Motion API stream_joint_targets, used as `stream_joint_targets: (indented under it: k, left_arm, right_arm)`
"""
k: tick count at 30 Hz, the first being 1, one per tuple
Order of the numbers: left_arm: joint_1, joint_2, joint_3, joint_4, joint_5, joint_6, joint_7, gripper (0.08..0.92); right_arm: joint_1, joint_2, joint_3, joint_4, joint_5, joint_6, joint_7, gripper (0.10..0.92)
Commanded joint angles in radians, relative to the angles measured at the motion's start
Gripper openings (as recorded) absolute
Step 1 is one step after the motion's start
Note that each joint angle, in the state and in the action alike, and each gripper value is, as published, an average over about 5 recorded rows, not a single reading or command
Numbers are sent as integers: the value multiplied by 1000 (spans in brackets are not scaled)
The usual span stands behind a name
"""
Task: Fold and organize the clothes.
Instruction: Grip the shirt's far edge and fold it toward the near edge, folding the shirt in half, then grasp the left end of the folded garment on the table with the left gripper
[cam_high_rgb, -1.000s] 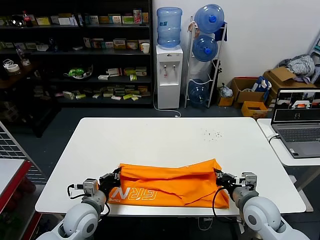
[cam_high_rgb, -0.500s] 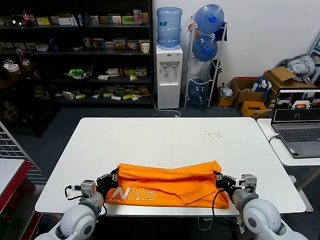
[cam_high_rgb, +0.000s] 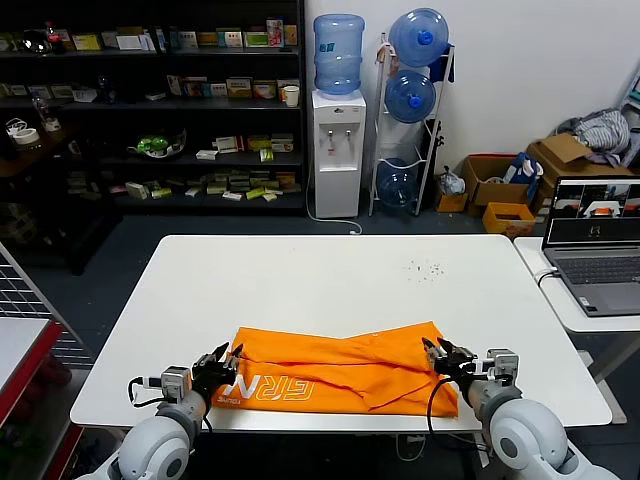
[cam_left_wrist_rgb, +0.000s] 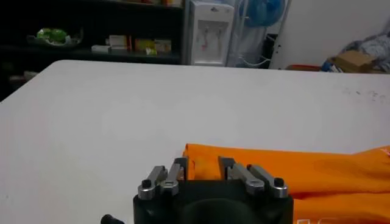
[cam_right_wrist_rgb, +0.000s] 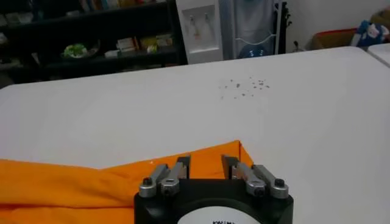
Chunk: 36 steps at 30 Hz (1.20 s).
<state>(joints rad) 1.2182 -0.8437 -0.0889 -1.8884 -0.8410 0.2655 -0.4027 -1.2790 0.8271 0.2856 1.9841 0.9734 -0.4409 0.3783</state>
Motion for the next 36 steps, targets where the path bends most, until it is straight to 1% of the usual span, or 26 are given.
stream_joint_targets:
  k: [1,8,11,14,19,23,26,36]
  left_arm:
    - [17,-24,-1,29,4,7,6,493]
    - [-18,-56,9,98,-2,7,11,693]
    - [-33,-64,12,122,-4,7,14,773]
    - [-42,-66,16,139,-4,6,18,814]
    - [-42,-58,25,139,-2,6,21,822]
    - [-35,-54,25,137,3,1,21,821]
    - [-30,-55,24,138,5,-5,23,785]
    - [-30,-65,27,144,8,-17,25,498]
  right_arm:
    - [-81,1,86,43,-31,12,-19,545]
    - [-143,16,139,63,-52,22,-33,742]
    - [-153,20,148,65,-57,23,-35,802]
    - [-157,22,151,65,-59,23,-35,820]
    - [-154,23,150,60,-60,23,-34,823]
    - [-148,23,146,54,-59,24,-34,823]
    - [-143,23,141,48,-60,26,-35,823]
    - [-131,28,126,36,-65,29,-35,823]
